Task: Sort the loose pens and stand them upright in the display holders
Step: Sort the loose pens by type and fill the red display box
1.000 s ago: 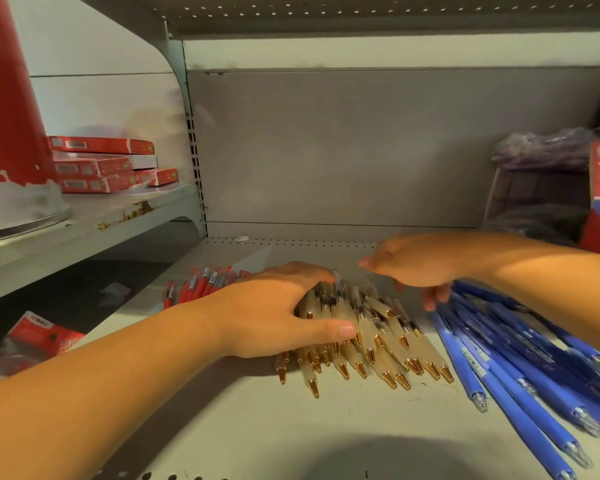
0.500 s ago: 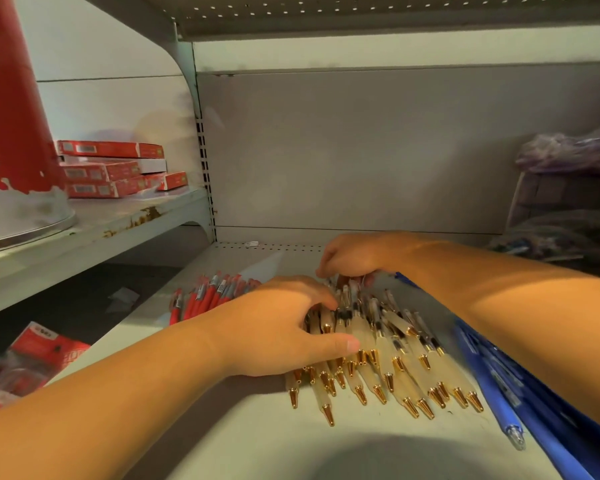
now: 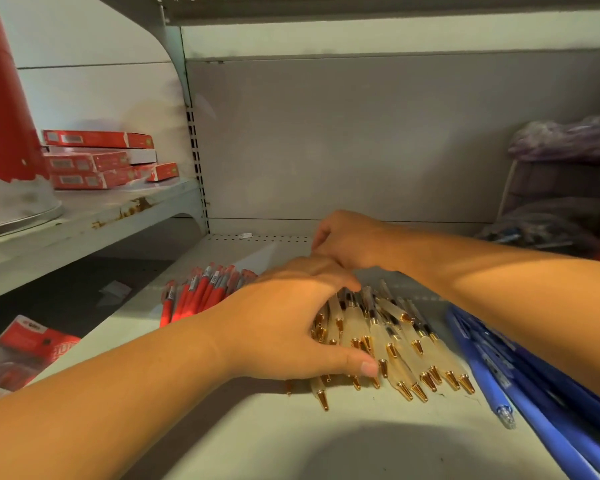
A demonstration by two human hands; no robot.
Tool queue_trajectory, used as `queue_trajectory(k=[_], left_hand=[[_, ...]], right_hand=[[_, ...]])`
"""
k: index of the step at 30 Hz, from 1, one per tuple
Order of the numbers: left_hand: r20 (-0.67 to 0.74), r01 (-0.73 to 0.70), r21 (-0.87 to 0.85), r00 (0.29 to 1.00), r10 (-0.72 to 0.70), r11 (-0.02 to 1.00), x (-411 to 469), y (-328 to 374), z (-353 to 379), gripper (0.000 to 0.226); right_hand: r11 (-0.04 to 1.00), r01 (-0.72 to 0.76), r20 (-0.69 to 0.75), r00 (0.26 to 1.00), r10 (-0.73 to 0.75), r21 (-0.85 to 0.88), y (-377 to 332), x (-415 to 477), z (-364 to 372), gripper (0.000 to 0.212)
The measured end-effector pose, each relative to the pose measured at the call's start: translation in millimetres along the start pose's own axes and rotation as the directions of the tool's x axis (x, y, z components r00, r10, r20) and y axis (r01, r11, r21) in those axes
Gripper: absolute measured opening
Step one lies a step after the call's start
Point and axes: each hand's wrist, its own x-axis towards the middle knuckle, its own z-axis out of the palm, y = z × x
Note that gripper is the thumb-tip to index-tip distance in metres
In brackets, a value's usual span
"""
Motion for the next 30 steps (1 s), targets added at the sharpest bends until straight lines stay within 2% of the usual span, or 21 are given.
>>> queue_trajectory(k=[5, 9, 13, 16, 21, 25, 30], left_hand=[[0.021, -0.037, 0.083, 0.999, 0.035, 0.996, -1, 7, 8, 0.079], [0.074, -0.024, 0.147, 0.997, 0.013, 0.989, -1, 10, 12, 0.081], [0.018, -0.017, 0.171, 1.000, 0.015, 0.985, 2, 14, 13, 0.086], [0.000, -0.038, 0.198, 0.999, 0.039, 0.980, 7, 24, 19, 0.083], [-0.036, 0.015, 0.192, 0.999, -0.008, 0.981, 11, 35, 33, 0.083], [-0.057, 0.059, 0.163, 0.997, -0.051, 0.985, 11, 34, 36, 0.092], [-0.036, 0.076, 0.134, 0.997, -0.072, 0.988, 11, 37, 37, 0.094]], right_hand=[[0.995, 0.089, -0.008, 0.996, -0.090, -0.032, 6, -24, -9, 0.024], [0.995, 0.025, -0.061, 0.998, -0.031, -0.097, 27, -46, -23, 0.020], [0.968, -0.096, 0.191, 0.971, 0.142, -0.232, 45, -76, -32, 0.026], [0.976, -0.150, 0.287, 0.939, 0.190, -0.158, 46, -86, -28, 0.021], [0.979, -0.202, 0.287, 0.940, 0.183, 0.038, 45, -88, -29, 0.009], [0.980, -0.199, 0.309, 0.932, 0.187, 0.006, 40, -91, -25, 0.026], [0.950, -0.306, 0.386, 0.884, 0.263, 0.055, 41, -94, -34, 0.030]])
